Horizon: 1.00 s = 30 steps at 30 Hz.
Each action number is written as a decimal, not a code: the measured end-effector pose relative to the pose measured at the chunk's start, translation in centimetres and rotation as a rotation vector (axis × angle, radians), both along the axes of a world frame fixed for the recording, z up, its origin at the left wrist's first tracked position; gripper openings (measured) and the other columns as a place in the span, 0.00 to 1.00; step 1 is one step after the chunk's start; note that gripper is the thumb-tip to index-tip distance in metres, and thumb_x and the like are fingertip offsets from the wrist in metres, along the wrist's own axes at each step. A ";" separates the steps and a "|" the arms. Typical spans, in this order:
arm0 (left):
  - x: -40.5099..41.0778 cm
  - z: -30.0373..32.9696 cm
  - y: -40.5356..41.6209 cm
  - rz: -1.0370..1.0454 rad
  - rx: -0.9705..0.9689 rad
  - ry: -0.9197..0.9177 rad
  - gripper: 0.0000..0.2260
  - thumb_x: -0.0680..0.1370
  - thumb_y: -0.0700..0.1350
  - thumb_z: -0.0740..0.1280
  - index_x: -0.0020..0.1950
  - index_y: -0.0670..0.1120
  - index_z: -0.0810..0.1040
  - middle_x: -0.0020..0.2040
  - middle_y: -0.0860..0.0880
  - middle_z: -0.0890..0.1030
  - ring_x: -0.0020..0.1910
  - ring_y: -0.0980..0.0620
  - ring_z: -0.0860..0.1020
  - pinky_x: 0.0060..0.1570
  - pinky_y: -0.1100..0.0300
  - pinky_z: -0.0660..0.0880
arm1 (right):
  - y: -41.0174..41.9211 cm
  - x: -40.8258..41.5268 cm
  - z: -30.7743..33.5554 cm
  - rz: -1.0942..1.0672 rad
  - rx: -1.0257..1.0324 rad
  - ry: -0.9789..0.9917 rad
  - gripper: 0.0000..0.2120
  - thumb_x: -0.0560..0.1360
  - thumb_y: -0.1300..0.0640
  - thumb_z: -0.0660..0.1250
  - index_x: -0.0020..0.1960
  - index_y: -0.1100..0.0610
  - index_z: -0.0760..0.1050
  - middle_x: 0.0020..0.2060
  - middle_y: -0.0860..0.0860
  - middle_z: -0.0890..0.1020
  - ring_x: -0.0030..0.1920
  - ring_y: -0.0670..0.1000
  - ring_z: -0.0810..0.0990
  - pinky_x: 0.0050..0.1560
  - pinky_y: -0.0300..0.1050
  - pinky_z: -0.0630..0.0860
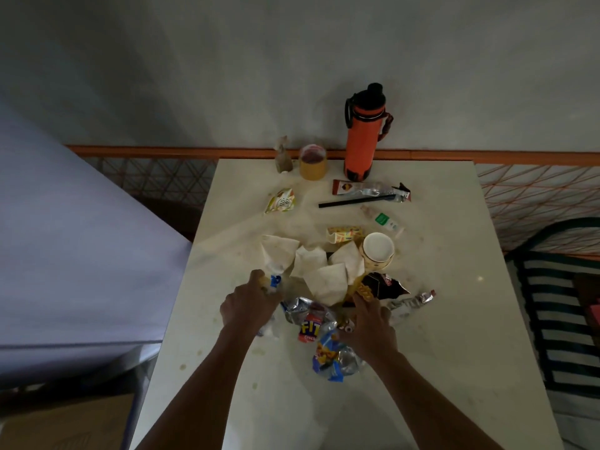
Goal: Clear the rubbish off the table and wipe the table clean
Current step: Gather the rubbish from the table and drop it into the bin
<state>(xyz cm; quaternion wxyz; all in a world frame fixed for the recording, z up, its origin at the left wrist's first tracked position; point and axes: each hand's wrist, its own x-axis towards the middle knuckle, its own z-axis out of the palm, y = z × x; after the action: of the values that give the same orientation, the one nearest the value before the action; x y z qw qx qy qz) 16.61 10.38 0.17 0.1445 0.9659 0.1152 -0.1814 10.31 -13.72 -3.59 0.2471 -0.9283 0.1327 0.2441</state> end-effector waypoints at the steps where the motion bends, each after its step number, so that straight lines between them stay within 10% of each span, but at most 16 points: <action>1: 0.5 -0.8 -0.1 -0.035 0.036 0.012 0.28 0.76 0.70 0.60 0.70 0.57 0.64 0.58 0.46 0.82 0.56 0.40 0.80 0.50 0.51 0.74 | 0.0 0.0 -0.2 0.001 -0.017 -0.001 0.45 0.68 0.38 0.74 0.77 0.47 0.54 0.73 0.53 0.59 0.73 0.60 0.59 0.65 0.60 0.72; 12: 0.9 -4.8 -0.3 -0.039 0.121 -0.058 0.12 0.81 0.57 0.61 0.59 0.55 0.78 0.51 0.47 0.77 0.51 0.42 0.79 0.42 0.55 0.71 | -1.7 -0.2 -0.7 0.020 -0.041 -0.062 0.18 0.73 0.40 0.70 0.57 0.50 0.76 0.61 0.51 0.71 0.63 0.54 0.70 0.56 0.48 0.75; 23: -2.2 -3.5 1.3 0.117 -0.182 -0.288 0.08 0.73 0.40 0.74 0.49 0.39 0.81 0.52 0.45 0.74 0.42 0.37 0.79 0.42 0.51 0.75 | -2.6 -0.4 0.3 -0.136 0.143 -0.131 0.11 0.74 0.63 0.68 0.41 0.54 0.66 0.45 0.49 0.69 0.35 0.45 0.69 0.33 0.34 0.61; 30: -4.2 -0.9 -1.6 0.020 -0.327 -0.319 0.19 0.74 0.36 0.70 0.62 0.50 0.74 0.55 0.50 0.82 0.50 0.43 0.81 0.49 0.52 0.78 | -3.4 0.5 1.5 -0.180 0.215 -0.223 0.18 0.74 0.66 0.65 0.60 0.50 0.73 0.61 0.50 0.72 0.51 0.56 0.80 0.47 0.49 0.76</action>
<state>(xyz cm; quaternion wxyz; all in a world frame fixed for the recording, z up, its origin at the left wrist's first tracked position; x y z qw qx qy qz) 12.43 8.74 -0.72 0.3175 0.9448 0.0696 -0.0411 10.80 -17.13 -2.13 0.3791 -0.9022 0.1603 0.1292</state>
